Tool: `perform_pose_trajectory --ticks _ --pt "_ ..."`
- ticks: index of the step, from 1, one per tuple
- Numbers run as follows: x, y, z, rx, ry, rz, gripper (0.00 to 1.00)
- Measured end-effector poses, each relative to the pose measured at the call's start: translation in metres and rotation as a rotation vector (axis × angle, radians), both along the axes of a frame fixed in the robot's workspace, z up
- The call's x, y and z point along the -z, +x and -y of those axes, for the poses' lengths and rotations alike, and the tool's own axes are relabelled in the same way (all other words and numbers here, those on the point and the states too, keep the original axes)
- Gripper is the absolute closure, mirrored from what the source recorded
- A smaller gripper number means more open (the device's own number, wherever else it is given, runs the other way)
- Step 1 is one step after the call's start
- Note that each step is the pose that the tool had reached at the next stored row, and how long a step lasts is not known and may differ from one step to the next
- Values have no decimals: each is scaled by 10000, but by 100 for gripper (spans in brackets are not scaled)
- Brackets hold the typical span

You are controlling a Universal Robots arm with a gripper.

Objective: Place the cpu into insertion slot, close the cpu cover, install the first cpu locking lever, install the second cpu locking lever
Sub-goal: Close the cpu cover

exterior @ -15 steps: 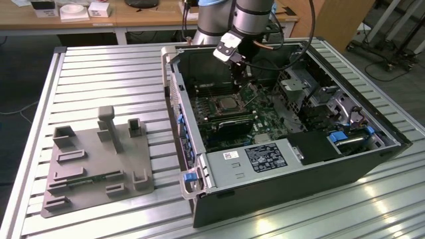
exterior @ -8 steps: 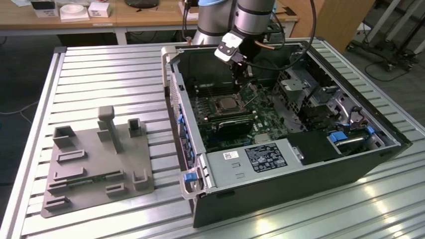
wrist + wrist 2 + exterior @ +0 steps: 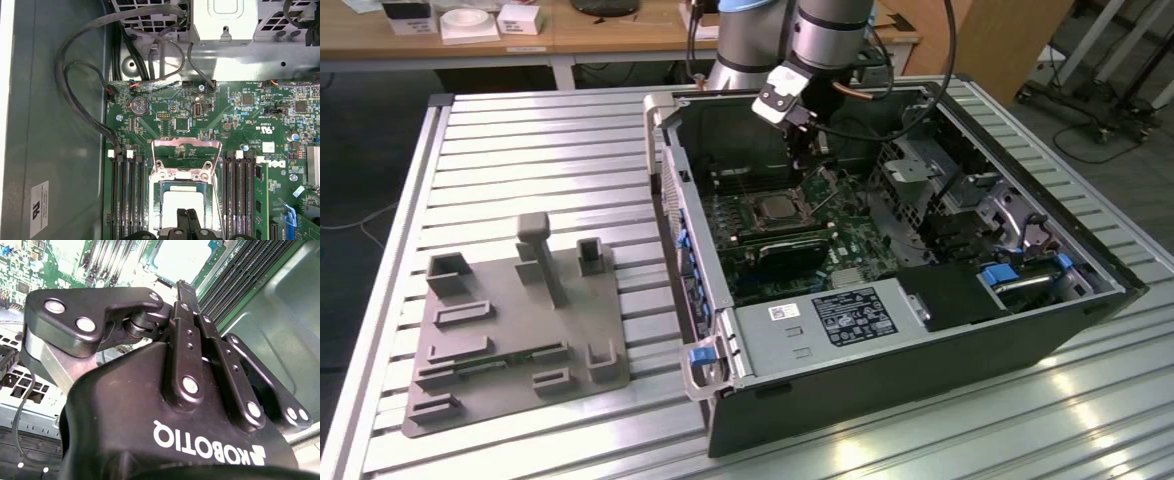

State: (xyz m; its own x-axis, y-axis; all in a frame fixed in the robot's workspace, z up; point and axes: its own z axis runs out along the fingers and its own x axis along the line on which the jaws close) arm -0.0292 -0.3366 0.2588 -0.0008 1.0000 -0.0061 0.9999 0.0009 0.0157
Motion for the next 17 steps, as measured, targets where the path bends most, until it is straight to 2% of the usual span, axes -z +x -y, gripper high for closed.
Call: perform_pose_trajectory --ticks 8,17 --pt "-26 0 0 1 3 1 90" --pt "-36 48 0 1 -1 0 90"
